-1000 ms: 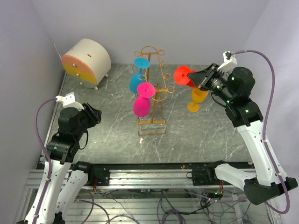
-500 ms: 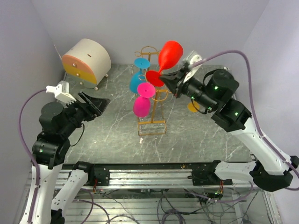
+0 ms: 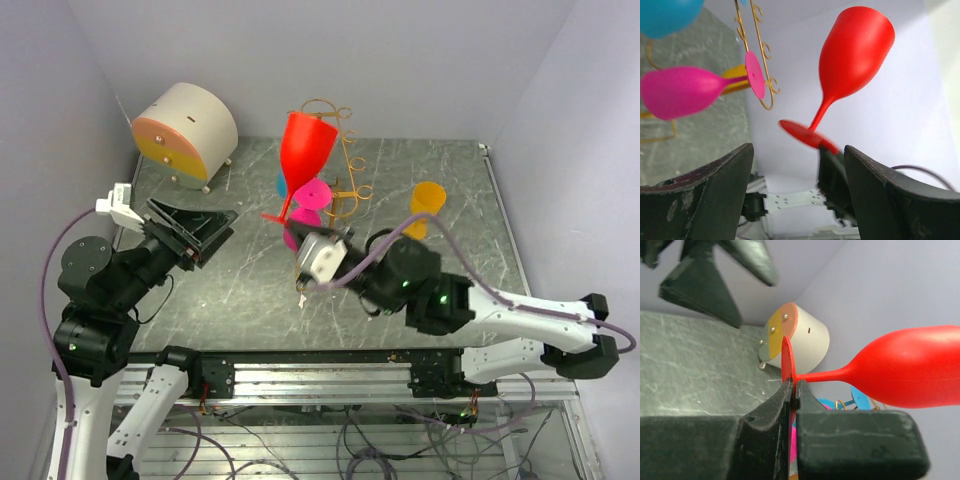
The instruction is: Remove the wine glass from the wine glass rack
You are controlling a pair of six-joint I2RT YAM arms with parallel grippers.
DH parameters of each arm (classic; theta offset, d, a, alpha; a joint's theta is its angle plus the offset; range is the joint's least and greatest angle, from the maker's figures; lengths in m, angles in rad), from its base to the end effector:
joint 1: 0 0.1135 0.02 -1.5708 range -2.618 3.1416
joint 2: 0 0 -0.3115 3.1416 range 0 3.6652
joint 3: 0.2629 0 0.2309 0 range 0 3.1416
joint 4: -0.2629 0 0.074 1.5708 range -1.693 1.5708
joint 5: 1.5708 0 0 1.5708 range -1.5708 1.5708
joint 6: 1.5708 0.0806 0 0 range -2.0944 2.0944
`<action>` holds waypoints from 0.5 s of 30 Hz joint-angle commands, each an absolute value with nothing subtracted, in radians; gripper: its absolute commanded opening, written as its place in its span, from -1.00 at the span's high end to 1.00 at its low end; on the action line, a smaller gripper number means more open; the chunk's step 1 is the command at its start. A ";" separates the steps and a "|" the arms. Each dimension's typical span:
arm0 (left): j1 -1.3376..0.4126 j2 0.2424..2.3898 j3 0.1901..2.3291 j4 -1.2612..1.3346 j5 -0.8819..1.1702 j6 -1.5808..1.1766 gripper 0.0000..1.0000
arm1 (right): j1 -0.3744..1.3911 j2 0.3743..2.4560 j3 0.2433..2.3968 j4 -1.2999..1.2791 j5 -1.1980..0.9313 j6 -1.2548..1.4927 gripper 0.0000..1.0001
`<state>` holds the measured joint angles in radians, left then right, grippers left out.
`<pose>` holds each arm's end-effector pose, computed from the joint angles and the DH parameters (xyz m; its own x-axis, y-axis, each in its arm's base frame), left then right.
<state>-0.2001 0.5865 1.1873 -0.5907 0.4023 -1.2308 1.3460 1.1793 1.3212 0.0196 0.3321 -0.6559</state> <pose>0.0513 -0.0426 0.4629 -0.5309 -0.7775 -0.3372 0.1983 0.2729 -0.9414 0.0839 0.2492 0.5165 0.5467 -0.1956 -0.8142 -0.6516 0.5112 -0.5604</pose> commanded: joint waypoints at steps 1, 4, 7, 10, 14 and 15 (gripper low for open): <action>-0.199 0.561 1.097 -0.491 0.538 -1.470 -0.66 | 1.454 1.203 1.222 0.282 0.514 -0.922 1.00; -0.199 0.546 1.052 -0.448 0.572 -1.531 -0.65 | 1.495 1.228 1.180 0.362 0.559 -1.007 1.00; -0.199 0.536 1.033 -0.464 0.597 -1.555 -0.64 | 1.517 1.247 1.150 0.426 0.575 -1.057 1.00; -0.199 0.527 1.006 -0.448 0.626 -1.577 -0.62 | 1.526 1.266 1.130 0.468 0.575 -1.091 1.00; -0.199 0.508 0.946 -0.379 0.658 -1.643 -0.55 | 1.535 1.296 1.098 0.515 0.575 -1.150 1.00; -0.199 0.501 0.933 -0.364 0.661 -1.658 -0.53 | 1.537 1.302 1.089 0.526 0.575 -1.164 1.00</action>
